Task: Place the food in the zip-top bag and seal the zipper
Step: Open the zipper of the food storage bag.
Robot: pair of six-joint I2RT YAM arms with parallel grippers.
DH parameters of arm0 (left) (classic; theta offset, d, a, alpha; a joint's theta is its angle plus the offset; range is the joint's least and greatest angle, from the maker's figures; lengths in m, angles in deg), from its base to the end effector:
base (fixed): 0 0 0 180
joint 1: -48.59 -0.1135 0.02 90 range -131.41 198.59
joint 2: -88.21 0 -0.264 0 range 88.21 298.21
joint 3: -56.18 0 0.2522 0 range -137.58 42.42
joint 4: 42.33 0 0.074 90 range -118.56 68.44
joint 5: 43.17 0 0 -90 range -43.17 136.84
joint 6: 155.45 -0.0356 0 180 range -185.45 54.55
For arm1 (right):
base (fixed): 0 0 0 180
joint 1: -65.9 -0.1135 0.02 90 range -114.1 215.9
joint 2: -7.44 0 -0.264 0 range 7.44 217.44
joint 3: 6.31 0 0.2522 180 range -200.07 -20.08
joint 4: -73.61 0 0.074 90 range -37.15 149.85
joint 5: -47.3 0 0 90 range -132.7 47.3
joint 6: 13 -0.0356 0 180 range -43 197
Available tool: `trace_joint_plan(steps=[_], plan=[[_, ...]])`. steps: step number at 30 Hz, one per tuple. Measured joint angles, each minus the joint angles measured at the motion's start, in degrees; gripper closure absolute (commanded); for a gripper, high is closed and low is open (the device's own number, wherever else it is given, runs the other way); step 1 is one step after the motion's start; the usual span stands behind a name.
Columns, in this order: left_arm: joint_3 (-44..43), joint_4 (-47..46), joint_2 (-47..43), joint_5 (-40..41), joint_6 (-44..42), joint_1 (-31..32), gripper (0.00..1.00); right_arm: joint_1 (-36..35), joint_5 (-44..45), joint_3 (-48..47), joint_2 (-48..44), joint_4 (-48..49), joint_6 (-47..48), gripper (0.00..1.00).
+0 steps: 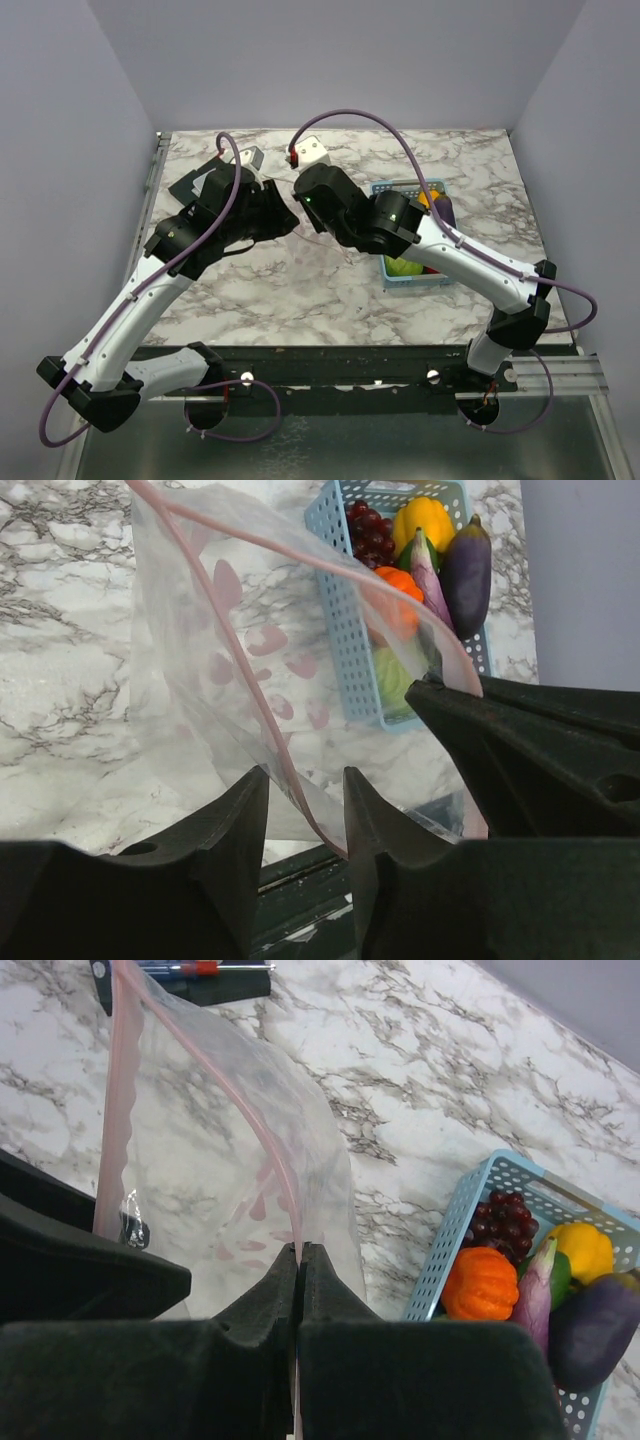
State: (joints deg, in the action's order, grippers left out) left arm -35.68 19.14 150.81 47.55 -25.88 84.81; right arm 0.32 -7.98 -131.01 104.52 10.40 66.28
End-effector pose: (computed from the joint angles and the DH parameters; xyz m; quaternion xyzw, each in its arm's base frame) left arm 0.1707 -0.1245 0.4127 -0.0286 0.8750 -0.2924 0.3847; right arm 0.1673 0.3194 0.4323 -0.2700 0.8163 0.0609 0.5071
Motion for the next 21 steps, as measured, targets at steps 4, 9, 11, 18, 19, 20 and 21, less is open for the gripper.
trace_joint_plan(steps=[4, 9, 11, 18, 19, 20, 21], plan=[[-0.4, 0.9, 0.4, -0.7, 0.0, 0.0, 0.60, 0.0, 2.1, -1.0, 0.3, 0.0, 0.0, 0.99], [-1.6, 1.7, 1.0, -1.6, 0.0, 0.0, 0.59, 0.0, 4.5, -2.7, 1.3, 0.1, -0.3, 0.99], [-2.1, 1.8, 1.2, -1.7, 0.1, 0.0, 0.59, 0.0, 5.5, -3.2, 1.7, 0.1, -0.4, 1.00], [-4.7, 2.2, 1.8, -1.7, 0.1, 0.0, 0.59, 0.0, 8.2, -3.3, 1.8, 1.2, -0.4, 0.99], [-4.8, 2.2, 1.8, -1.7, 0.1, 0.0, 0.59, 0.0, 8.5, -3.3, 1.8, 1.5, -0.4, 0.99], [-4.9, 2.3, 1.8, -1.7, 0.1, 0.0, 0.59, 0.0, 8.7, -3.3, 1.8, 1.8, -0.4, 0.99], [-4.9, 2.4, 1.8, -1.7, 0.1, 0.0, 0.59, 0.0, 8.9, -3.3, 1.8, 2.2, -0.4, 1.00]])
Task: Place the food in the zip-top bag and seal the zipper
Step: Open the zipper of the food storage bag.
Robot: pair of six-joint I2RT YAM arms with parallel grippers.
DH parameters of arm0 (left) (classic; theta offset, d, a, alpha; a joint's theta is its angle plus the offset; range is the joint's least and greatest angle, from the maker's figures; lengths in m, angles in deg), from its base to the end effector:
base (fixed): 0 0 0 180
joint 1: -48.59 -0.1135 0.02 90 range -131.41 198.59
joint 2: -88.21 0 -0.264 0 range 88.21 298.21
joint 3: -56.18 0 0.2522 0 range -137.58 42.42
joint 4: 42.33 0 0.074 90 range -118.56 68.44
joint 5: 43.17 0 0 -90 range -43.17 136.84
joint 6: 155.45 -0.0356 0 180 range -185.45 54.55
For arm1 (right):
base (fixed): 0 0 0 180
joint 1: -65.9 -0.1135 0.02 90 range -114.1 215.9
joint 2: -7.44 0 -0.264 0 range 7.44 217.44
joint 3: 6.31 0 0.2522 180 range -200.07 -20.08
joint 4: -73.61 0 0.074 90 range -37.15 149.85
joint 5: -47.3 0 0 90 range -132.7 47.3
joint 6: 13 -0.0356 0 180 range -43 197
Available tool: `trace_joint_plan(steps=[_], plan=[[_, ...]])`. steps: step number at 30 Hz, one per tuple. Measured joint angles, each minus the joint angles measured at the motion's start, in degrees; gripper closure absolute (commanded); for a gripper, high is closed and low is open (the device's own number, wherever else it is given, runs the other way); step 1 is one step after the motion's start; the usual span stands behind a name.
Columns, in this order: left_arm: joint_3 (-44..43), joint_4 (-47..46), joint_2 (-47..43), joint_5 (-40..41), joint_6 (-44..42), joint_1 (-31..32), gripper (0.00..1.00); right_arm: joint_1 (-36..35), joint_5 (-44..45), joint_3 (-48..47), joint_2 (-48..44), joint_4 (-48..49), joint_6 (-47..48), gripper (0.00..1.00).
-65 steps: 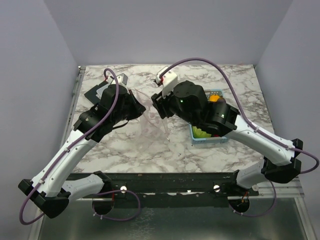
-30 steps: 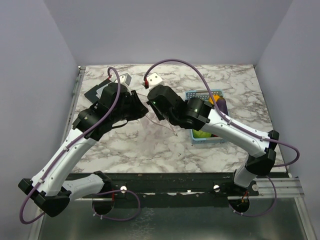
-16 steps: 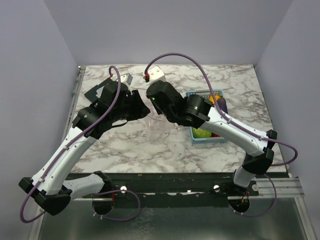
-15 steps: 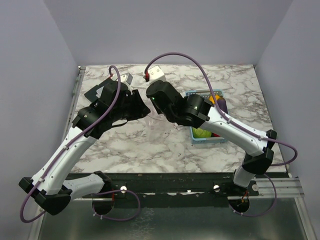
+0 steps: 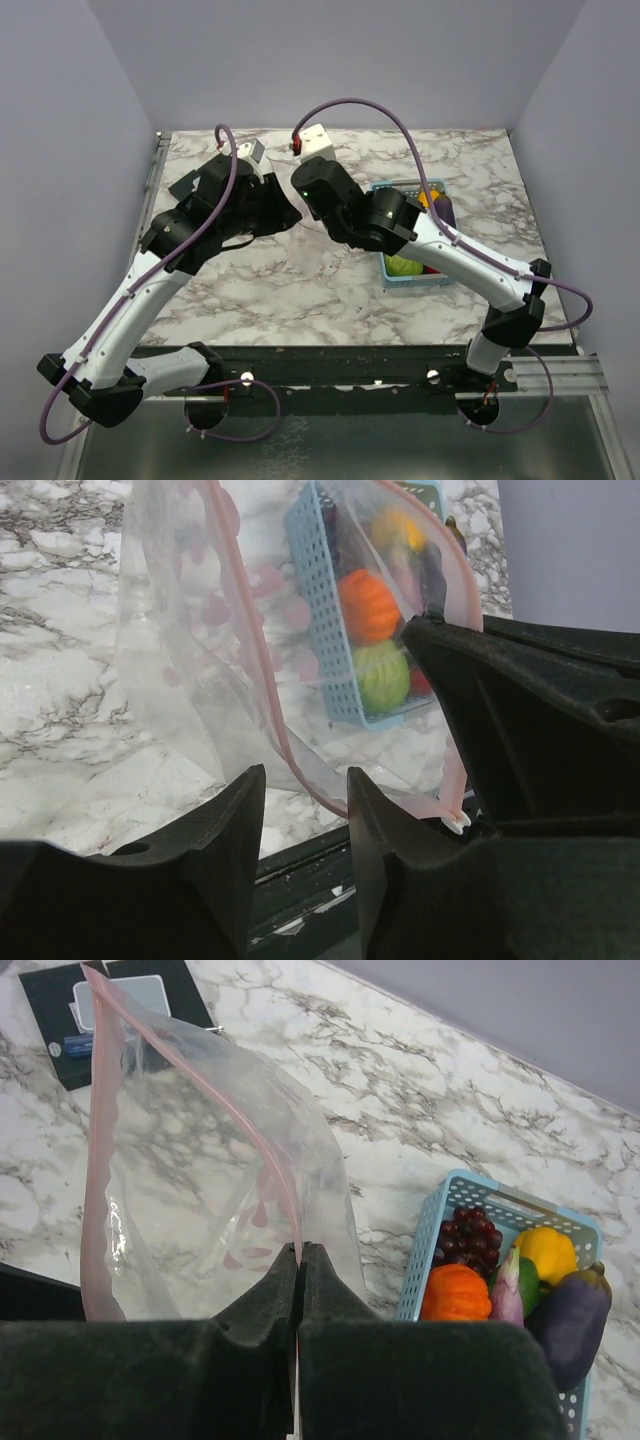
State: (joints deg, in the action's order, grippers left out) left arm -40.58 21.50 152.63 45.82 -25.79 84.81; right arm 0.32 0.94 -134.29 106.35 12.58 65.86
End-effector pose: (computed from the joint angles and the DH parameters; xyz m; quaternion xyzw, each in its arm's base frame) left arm 0.1711 -0.1261 0.4293 -0.0219 0.8722 -0.3065 0.3807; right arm 0.1737 0.3231 0.4440 -0.2110 0.8044 0.0246 0.5549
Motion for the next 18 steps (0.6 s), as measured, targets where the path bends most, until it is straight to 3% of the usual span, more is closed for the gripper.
trace_joint_plan(steps=[3, 9, 16, 18], plan=[[0.0, 0.5, 0.2, 0.0, 0.0, 0.0, 0.60, 0.0, 0.3, 0.1, 0.0, 1.2, 0.0, 0.99], [0.0, 0.8, 1.5, 0.3, 0.0, 0.0, 0.71, 0.0, 0.5, 1.3, -0.2, 2.8, -0.5, 0.99], [-0.7, 1.6, 2.8, 1.1, -0.1, 0.0, 0.97, 0.0, 0.8, 4.6, -1.8, 5.0, -1.1, 0.99], [-1.4, 1.8, 3.1, 1.3, -0.3, 0.0, 1.00, 0.0, 0.8, 5.2, -2.3, 5.7, -1.3, 0.99]])
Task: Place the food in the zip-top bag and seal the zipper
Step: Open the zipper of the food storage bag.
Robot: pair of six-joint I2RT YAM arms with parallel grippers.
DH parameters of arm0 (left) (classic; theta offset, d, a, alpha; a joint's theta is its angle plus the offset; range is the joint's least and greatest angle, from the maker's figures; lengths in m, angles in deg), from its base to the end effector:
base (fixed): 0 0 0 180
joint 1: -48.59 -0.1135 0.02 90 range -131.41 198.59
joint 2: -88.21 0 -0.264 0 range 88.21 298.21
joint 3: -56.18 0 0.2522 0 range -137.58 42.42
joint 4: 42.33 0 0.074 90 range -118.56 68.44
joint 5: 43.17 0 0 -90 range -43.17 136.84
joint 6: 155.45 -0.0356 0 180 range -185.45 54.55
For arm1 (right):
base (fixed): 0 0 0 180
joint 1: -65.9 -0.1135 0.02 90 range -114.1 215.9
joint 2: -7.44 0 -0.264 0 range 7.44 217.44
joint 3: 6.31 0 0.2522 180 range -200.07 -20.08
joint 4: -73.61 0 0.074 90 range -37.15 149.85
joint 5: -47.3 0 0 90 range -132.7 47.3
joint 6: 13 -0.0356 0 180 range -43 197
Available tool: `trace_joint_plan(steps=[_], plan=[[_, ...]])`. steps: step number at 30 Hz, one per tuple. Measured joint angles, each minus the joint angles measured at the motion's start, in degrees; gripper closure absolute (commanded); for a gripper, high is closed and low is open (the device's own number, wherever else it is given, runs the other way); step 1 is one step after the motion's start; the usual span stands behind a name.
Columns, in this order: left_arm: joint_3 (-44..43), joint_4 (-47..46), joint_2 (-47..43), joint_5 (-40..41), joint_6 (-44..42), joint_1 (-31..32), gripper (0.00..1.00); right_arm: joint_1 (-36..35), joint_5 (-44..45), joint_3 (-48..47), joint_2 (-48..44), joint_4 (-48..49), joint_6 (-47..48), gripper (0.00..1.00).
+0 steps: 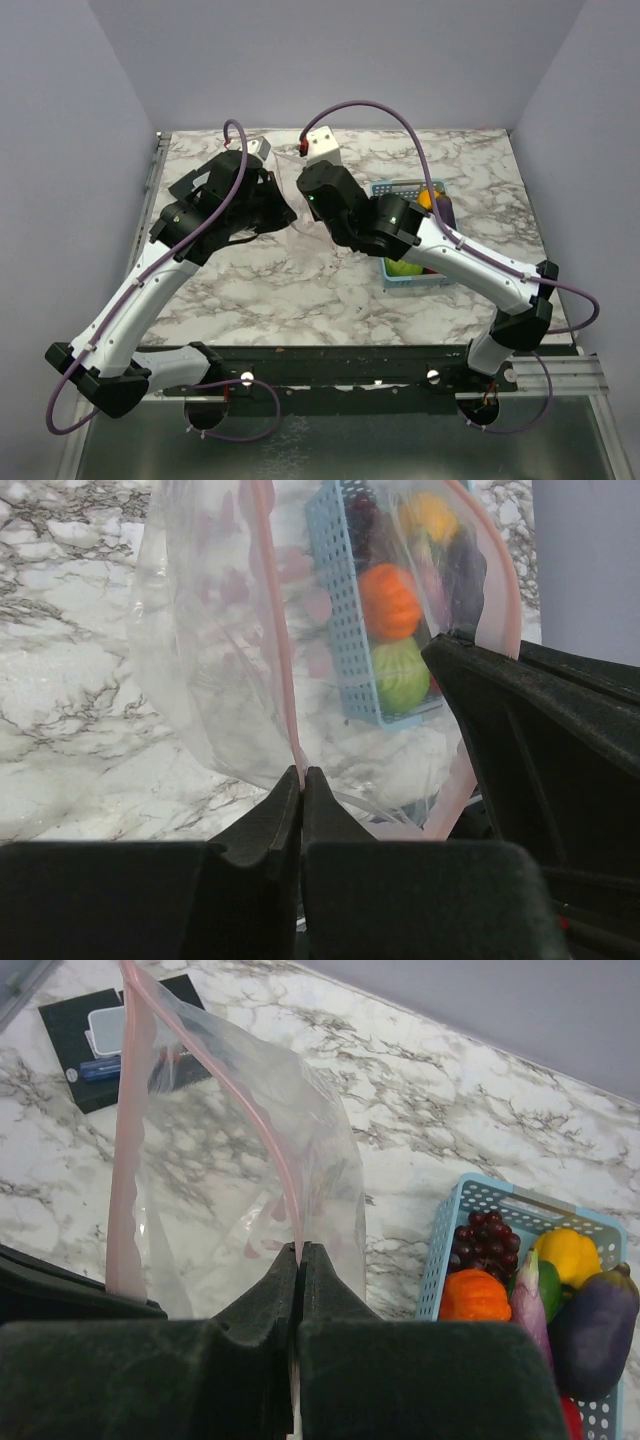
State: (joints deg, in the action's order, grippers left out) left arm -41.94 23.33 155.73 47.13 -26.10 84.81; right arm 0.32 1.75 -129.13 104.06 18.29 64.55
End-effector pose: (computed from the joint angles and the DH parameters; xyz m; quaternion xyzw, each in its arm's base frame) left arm 0.1823 -0.1333 0.4229 -0.0254 0.8869 -0.2808 0.3660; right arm 0.1730 0.3207 0.4387 -0.1855 0.7995 0.0419 0.5697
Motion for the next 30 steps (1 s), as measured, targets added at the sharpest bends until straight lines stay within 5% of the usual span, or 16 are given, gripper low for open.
trace_joint_plan(steps=[17, 30], plan=[[-15.0, 9.8, 5.6, 9.7, -8.8, 0.0, 1.00, 2.1, -1.2, 10.5, -7.1, 8.5, -3.1, 0.99], [-16.4, 16.6, 7.0, 15.4, -13.8, 0.2, 1.00, 12.2, -13.8, 29.2, -10.9, 13.6, -13.4, 0.99]])
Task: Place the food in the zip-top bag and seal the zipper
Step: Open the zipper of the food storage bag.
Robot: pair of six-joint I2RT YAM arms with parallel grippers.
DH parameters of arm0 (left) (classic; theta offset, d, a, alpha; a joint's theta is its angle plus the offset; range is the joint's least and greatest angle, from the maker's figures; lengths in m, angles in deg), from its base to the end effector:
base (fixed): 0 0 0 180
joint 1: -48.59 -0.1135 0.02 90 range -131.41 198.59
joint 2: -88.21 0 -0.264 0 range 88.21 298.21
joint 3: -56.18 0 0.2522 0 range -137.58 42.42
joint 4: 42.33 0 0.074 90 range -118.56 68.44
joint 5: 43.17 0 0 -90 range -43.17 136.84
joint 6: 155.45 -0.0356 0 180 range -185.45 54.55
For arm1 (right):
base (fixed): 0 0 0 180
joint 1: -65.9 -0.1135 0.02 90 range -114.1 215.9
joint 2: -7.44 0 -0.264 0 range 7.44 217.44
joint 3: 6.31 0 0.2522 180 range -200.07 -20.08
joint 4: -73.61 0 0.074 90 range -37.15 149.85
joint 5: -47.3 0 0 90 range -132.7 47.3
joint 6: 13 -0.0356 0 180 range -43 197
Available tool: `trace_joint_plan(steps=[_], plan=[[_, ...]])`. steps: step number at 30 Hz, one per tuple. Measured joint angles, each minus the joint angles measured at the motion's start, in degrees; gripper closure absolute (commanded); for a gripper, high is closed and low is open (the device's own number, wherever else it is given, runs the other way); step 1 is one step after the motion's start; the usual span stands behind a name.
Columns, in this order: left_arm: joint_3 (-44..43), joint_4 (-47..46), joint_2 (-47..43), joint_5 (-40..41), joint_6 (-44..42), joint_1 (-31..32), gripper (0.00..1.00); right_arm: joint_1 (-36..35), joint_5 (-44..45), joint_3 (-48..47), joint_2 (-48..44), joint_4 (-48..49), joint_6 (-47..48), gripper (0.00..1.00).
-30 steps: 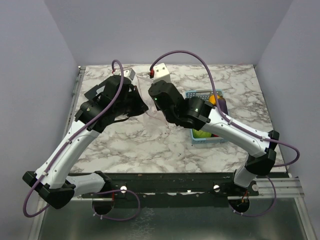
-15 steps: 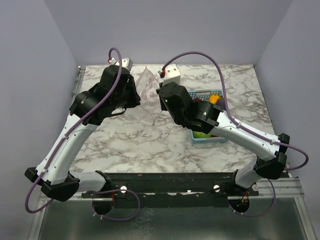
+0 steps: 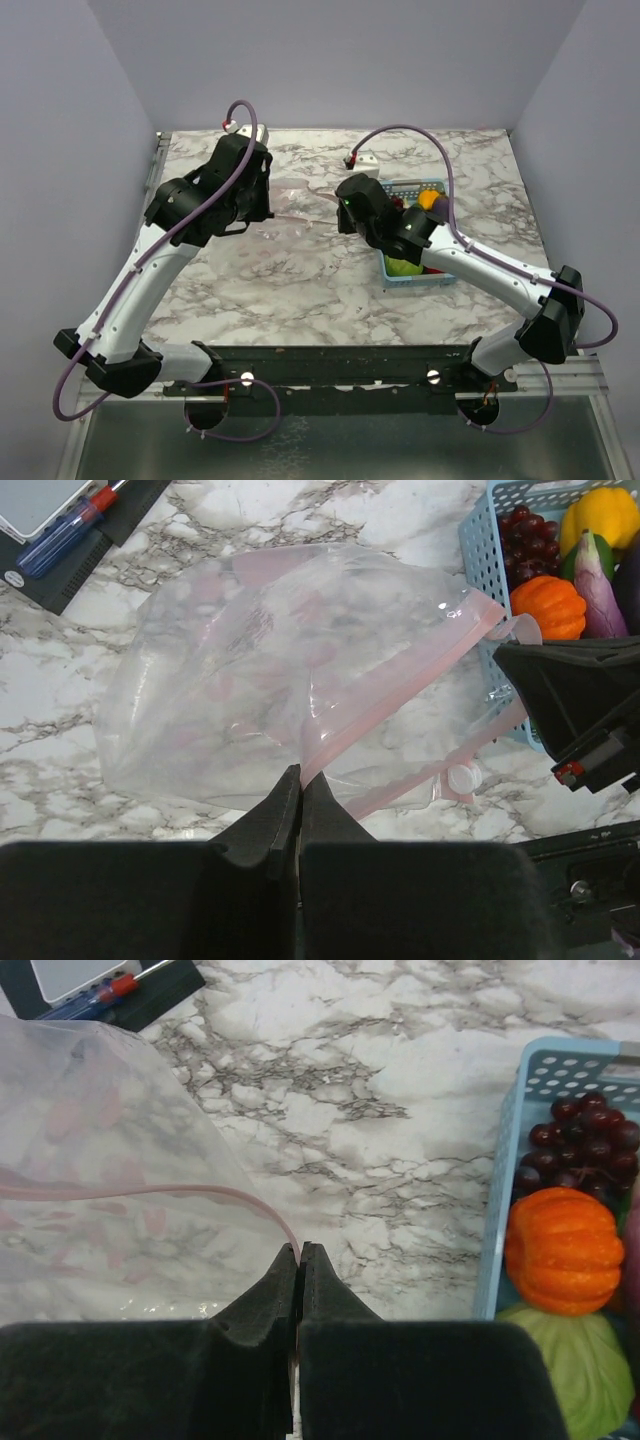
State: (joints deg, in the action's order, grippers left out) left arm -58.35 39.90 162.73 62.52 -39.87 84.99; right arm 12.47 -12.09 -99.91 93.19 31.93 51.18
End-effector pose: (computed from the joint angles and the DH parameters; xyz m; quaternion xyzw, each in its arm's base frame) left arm 0.1851 -0.1245 0.4573 0.0304 0.9069 -0.0996 0.4082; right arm 0.2155 0.2600 0.3530 -0.0824 0.8560 0.1102 0.4983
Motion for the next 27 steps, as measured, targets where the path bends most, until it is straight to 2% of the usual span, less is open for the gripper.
trace_joint_plan(steps=[10, 17, 20, 24, 27], plan=[[1.9, 0.6, 0.3, 0.7, -1.0, 0.1, 1.00, 2.3, -9.0, 5.3, -0.1, 5.0, -3.9, 0.99], [6.8, 0.2, 0.3, 0.8, -1.9, 0.1, 1.00, 2.9, -13.7, 5.5, -0.1, 5.6, -3.3, 0.88], [8.7, -0.1, 0.3, 0.8, -2.2, 0.1, 1.00, 2.9, -15.3, 5.4, -0.1, 5.6, -3.0, 0.79], [10.8, -1.5, 0.3, 0.8, -2.5, 0.1, 1.00, 2.9, -17.3, 5.3, -0.1, 5.6, -2.5, 0.56], [12.3, -2.0, 0.3, 0.8, -2.6, 0.0, 1.00, 2.9, -18.4, 4.9, -0.1, 5.5, -2.1, 0.46]])
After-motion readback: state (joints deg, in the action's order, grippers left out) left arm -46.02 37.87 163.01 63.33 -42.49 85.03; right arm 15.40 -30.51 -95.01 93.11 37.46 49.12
